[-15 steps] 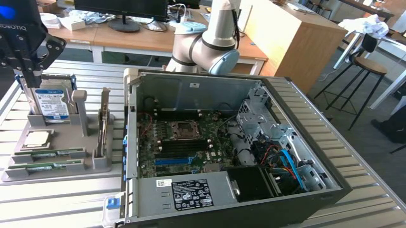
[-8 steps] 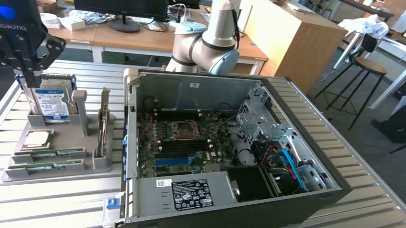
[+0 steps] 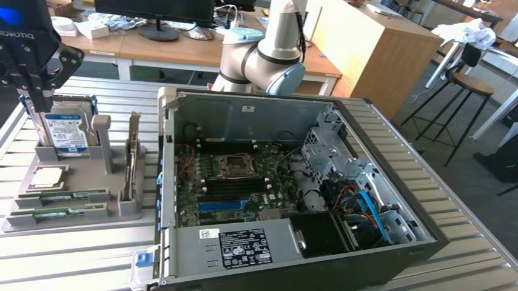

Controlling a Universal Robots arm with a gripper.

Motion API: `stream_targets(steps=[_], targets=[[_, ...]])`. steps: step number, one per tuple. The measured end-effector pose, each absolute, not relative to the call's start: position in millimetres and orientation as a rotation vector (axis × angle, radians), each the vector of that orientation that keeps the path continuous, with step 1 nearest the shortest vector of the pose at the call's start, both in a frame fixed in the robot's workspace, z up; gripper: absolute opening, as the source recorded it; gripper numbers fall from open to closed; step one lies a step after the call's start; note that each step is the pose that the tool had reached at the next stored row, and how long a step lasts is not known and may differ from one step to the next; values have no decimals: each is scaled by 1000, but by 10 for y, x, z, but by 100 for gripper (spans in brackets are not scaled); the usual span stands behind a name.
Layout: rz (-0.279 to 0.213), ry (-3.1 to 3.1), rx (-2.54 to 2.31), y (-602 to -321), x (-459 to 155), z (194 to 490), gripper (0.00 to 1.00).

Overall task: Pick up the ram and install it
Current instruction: 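Reach for the ram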

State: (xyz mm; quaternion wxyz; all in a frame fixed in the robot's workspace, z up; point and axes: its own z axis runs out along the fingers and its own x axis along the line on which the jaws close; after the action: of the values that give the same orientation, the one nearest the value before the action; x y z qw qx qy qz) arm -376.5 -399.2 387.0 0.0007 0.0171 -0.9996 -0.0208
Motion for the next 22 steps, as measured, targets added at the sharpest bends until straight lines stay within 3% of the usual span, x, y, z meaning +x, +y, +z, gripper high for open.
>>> stream_targets(steps=[22], targets=[[-65,-3139,61,-4329,-3765,3871,10]])
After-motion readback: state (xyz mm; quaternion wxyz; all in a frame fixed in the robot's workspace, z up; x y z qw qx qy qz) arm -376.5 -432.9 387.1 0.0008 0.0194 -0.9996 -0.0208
